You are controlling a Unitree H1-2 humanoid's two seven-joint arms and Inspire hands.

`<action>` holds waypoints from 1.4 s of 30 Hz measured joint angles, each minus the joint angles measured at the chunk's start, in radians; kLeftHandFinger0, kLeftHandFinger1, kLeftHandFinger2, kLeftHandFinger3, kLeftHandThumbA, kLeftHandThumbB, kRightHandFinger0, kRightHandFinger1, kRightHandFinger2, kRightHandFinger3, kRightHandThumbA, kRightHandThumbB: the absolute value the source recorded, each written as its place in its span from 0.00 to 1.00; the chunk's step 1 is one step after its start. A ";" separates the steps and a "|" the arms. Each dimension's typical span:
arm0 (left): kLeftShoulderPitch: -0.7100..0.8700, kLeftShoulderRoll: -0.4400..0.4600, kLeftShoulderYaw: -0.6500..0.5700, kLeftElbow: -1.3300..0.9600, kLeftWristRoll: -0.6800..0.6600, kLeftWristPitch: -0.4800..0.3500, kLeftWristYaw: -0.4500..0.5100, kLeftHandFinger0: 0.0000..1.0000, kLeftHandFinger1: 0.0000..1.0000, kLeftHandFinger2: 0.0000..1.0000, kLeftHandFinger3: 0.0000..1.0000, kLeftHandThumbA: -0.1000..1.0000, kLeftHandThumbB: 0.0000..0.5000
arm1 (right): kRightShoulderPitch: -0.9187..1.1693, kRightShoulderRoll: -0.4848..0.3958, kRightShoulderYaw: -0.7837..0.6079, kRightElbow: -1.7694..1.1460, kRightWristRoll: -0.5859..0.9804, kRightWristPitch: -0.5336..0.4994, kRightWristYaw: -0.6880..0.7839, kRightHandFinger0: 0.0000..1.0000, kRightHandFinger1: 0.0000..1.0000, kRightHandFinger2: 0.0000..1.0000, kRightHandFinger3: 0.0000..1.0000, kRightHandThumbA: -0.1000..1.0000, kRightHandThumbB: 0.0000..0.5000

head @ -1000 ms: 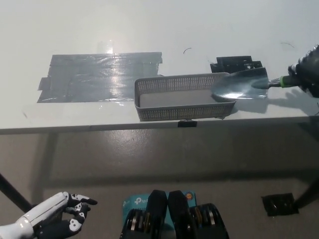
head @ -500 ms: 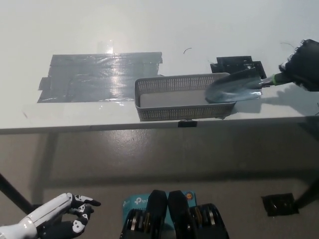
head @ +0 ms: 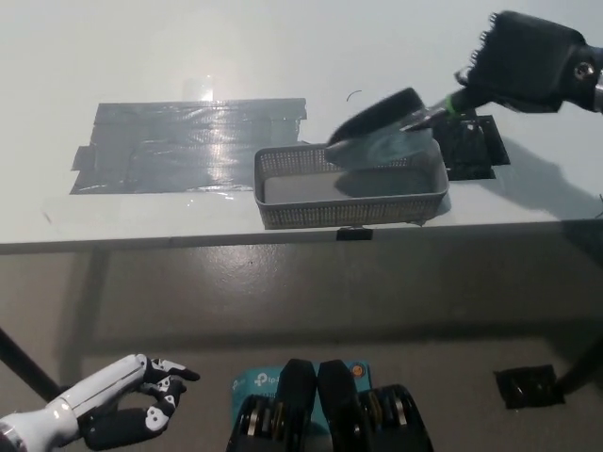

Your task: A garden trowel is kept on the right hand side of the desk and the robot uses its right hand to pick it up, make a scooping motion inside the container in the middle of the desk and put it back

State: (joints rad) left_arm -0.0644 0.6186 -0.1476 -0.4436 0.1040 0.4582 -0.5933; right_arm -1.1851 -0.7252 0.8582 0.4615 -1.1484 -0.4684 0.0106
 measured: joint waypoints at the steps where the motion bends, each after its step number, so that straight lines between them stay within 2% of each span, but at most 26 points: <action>1: -0.003 0.000 0.001 0.000 0.001 0.000 -0.004 0.80 0.82 0.84 0.94 1.00 0.81 | 0.000 0.001 0.001 0.000 -0.004 0.000 -0.001 0.00 0.00 0.24 0.05 0.01 0.00; 3: -0.009 -0.001 0.003 0.000 0.002 0.000 -0.014 0.79 0.81 0.84 0.94 1.00 0.85 | 0.001 0.001 0.003 -0.003 -0.010 0.000 0.004 0.00 0.00 0.26 0.10 0.03 0.00; 4: -0.012 -0.001 0.003 0.000 0.003 0.000 -0.018 0.79 0.81 0.83 0.94 1.00 0.83 | 0.001 0.000 0.003 -0.006 -0.010 0.000 0.009 0.00 0.00 0.22 0.00 0.02 0.07; 5: -0.018 -0.001 0.003 0.001 0.004 0.000 -0.023 0.79 0.81 0.83 0.94 1.00 0.83 | 0.002 0.000 0.002 -0.013 -0.010 0.000 0.015 0.00 0.00 0.22 0.00 0.02 0.07; 6: -0.025 -0.001 0.003 0.002 0.005 0.000 -0.028 0.79 0.81 0.83 0.94 1.00 0.81 | 0.004 0.000 0.001 -0.018 -0.010 0.000 0.020 0.00 0.00 0.22 0.00 0.07 0.19; 7: -0.030 -0.001 0.004 0.002 0.006 0.000 -0.032 0.78 0.80 0.82 0.94 1.00 0.81 | 0.008 0.000 0.000 -0.024 -0.010 0.000 0.025 0.00 0.00 0.16 0.00 0.01 0.13; 9: -0.039 -0.001 0.005 0.002 0.007 0.000 -0.039 0.78 0.80 0.82 0.94 1.00 0.79 | 0.018 0.000 0.000 -0.028 -0.011 0.000 0.030 0.00 0.00 0.17 0.00 0.00 0.18; 11: -0.045 -0.002 0.007 0.002 0.010 0.000 -0.046 0.78 0.80 0.82 0.94 1.00 0.76 | 0.032 -0.002 0.000 -0.028 -0.011 0.000 0.033 0.00 0.00 0.19 0.02 0.00 0.11; 13: -0.050 -0.003 0.009 0.002 0.015 0.000 -0.056 0.78 0.80 0.81 0.94 1.00 0.71 | 0.057 -0.005 -0.002 -0.028 -0.012 -0.001 0.034 0.00 0.00 0.30 0.26 0.05 0.00; 14: -0.051 -0.004 0.012 0.002 0.017 0.000 -0.061 0.78 0.80 0.81 0.94 1.00 0.72 | 0.071 -0.005 -0.009 -0.029 -0.013 0.000 0.038 0.00 0.00 0.31 0.26 0.07 0.00; 15: -0.052 -0.006 0.014 0.002 0.018 0.000 -0.064 0.79 0.80 0.81 0.94 1.00 0.72 | 0.080 -0.005 -0.017 -0.031 -0.014 0.000 0.044 0.00 0.00 0.27 0.17 0.06 0.00; 18: -0.051 -0.013 0.025 0.002 0.023 0.000 -0.072 0.79 0.80 0.82 0.95 1.00 0.70 | 0.107 -0.005 -0.047 -0.034 -0.016 0.002 0.070 0.00 0.00 0.30 0.02 0.02 0.00; 27: -0.051 -0.029 0.053 -0.001 0.050 0.000 -0.112 0.82 0.82 0.83 0.96 1.00 0.69 | 0.120 0.000 -0.101 -0.030 -0.039 0.009 0.181 0.00 0.02 0.39 0.15 0.05 0.00; 28: -0.051 -0.031 0.055 -0.001 0.054 0.000 -0.116 0.82 0.81 0.83 0.95 1.00 0.66 | 0.122 0.003 -0.104 -0.031 -0.041 0.012 0.191 0.00 0.03 0.40 0.23 0.06 0.00; 29: -0.052 -0.034 0.057 -0.001 0.059 0.000 -0.121 0.82 0.81 0.83 0.95 1.00 0.66 | 0.124 0.008 -0.106 -0.035 -0.044 0.015 0.206 0.00 0.05 0.41 0.42 0.10 0.00; 31: -0.052 -0.045 0.060 -0.002 0.069 0.000 -0.133 0.82 0.81 0.83 0.96 1.00 0.63 | 0.128 0.019 -0.114 -0.049 -0.049 0.024 0.238 0.00 0.04 0.44 0.95 0.08 0.00; 32: -0.052 -0.048 0.061 -0.002 0.073 0.000 -0.138 0.81 0.80 0.83 0.95 1.00 0.64 | 0.130 0.026 -0.119 -0.055 -0.050 0.026 0.250 0.00 0.02 0.39 1.00 0.11 0.00; 34: -0.054 -0.054 0.062 -0.002 0.082 0.000 -0.152 0.81 0.80 0.82 0.95 1.00 0.63 | 0.131 0.048 -0.126 -0.072 -0.057 0.036 0.288 0.00 0.00 0.33 0.99 0.15 0.00; 35: -0.055 -0.058 0.064 -0.002 0.087 0.000 -0.157 0.81 0.80 0.83 0.96 1.00 0.64 | 0.131 0.058 -0.128 -0.079 -0.060 0.041 0.302 0.00 0.01 0.33 0.71 0.18 0.00; 36: -0.058 -0.061 0.065 -0.003 0.094 0.000 -0.164 0.81 0.80 0.83 0.96 1.00 0.64 | 0.131 0.070 -0.131 -0.086 -0.063 0.048 0.317 0.00 0.01 0.34 0.65 0.19 0.00; 37: -0.060 -0.063 0.066 -0.003 0.099 0.000 -0.170 0.81 0.80 0.83 0.96 1.00 0.63 | 0.131 0.078 -0.132 -0.090 -0.066 0.052 0.329 0.00 0.01 0.34 0.71 0.26 0.00; 38: -0.063 -0.066 0.068 -0.004 0.106 0.000 -0.178 0.82 0.81 0.83 0.97 1.00 0.62 | 0.131 0.088 -0.134 -0.094 -0.071 0.056 0.343 0.00 0.00 0.29 0.41 0.31 0.02; 39: -0.066 -0.068 0.069 -0.004 0.110 0.000 -0.183 0.82 0.81 0.83 0.97 1.00 0.62 | 0.130 0.094 -0.135 -0.097 -0.075 0.058 0.354 0.00 0.01 0.33 0.31 0.37 0.00; 40: -0.069 -0.072 0.074 -0.004 0.116 0.000 -0.192 0.82 0.81 0.83 0.97 1.00 0.61 | 0.130 0.102 -0.134 -0.099 -0.082 0.059 0.364 0.00 0.00 0.30 0.13 0.35 0.00; 41: -0.071 -0.075 0.078 -0.004 0.119 0.000 -0.196 0.82 0.81 0.83 0.97 1.00 0.60 | 0.130 0.108 -0.134 -0.099 -0.087 0.059 0.367 0.00 0.01 0.31 0.15 0.35 0.00; 42: -0.073 -0.079 0.084 -0.005 0.122 0.000 -0.204 0.83 0.81 0.83 0.97 1.00 0.60 | 0.130 0.112 -0.134 -0.099 -0.093 0.059 0.370 0.00 0.05 0.38 0.19 0.33 0.00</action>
State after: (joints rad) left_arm -0.1372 0.5401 -0.0635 -0.4483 0.2256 0.4582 -0.7970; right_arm -1.0549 -0.6127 0.7244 0.3622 -1.2412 -0.4098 0.3806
